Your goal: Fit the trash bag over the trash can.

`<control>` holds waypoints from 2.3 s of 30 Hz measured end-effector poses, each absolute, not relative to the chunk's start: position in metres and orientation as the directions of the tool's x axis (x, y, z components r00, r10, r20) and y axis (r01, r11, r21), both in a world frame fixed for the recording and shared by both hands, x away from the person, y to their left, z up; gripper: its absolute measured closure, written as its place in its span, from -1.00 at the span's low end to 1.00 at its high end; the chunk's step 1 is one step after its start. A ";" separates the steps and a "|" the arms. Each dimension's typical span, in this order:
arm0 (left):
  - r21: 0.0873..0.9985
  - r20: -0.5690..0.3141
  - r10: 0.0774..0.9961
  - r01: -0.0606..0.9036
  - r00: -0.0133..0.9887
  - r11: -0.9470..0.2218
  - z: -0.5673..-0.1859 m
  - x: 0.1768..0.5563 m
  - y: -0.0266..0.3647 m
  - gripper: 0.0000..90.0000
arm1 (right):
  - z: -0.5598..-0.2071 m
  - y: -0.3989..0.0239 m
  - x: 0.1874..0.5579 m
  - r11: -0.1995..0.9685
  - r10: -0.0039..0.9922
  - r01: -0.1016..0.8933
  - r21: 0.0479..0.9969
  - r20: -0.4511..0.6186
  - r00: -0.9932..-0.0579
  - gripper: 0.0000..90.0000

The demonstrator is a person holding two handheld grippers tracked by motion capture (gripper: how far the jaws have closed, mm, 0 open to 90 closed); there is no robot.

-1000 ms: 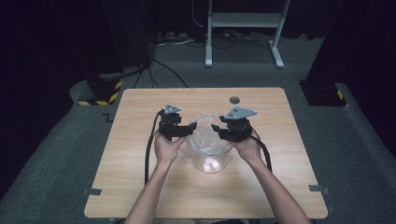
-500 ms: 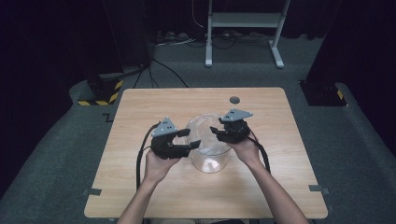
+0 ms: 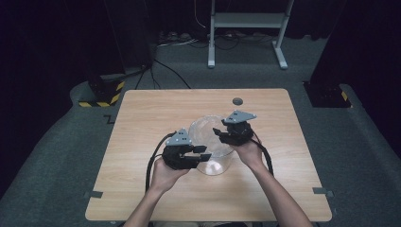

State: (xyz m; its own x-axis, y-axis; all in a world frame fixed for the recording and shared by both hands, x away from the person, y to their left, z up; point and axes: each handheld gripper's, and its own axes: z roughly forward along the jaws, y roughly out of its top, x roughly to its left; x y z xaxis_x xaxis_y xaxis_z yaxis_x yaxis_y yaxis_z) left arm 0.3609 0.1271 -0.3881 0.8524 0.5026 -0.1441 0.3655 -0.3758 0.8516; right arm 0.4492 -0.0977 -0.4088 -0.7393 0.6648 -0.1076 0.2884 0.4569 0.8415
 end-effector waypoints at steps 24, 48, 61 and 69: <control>0.887 -0.067 0.514 0.287 0.855 -0.362 -0.382 0.342 0.131 0.46 | -0.408 -0.097 0.448 0.462 0.672 0.298 0.835 -0.111 -0.732 0.14; 0.855 -0.018 0.468 0.256 0.884 -0.451 -0.388 0.335 0.107 1.00 | -0.408 -0.096 0.448 0.470 0.674 0.300 0.830 -0.119 -0.729 0.14; 0.876 -0.021 0.514 0.263 0.858 -0.404 -0.391 0.334 0.113 0.69 | -0.402 -0.101 0.448 0.449 0.653 0.350 0.822 -0.035 -0.757 0.06; 0.857 -0.023 0.504 0.276 0.863 -0.434 -0.395 0.339 0.107 1.00 | -0.393 -0.109 0.444 0.439 0.652 0.345 0.830 -0.030 -0.758 0.05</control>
State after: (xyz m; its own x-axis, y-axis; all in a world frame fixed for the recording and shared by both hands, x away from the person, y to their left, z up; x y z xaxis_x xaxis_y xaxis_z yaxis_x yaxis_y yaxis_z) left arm 0.3386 0.1072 -0.3950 0.8634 0.5041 -0.0226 0.2761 -0.4345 0.8573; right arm 0.4441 -0.1094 -0.3931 -0.7577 0.6519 -0.0301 0.3447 0.4390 0.8297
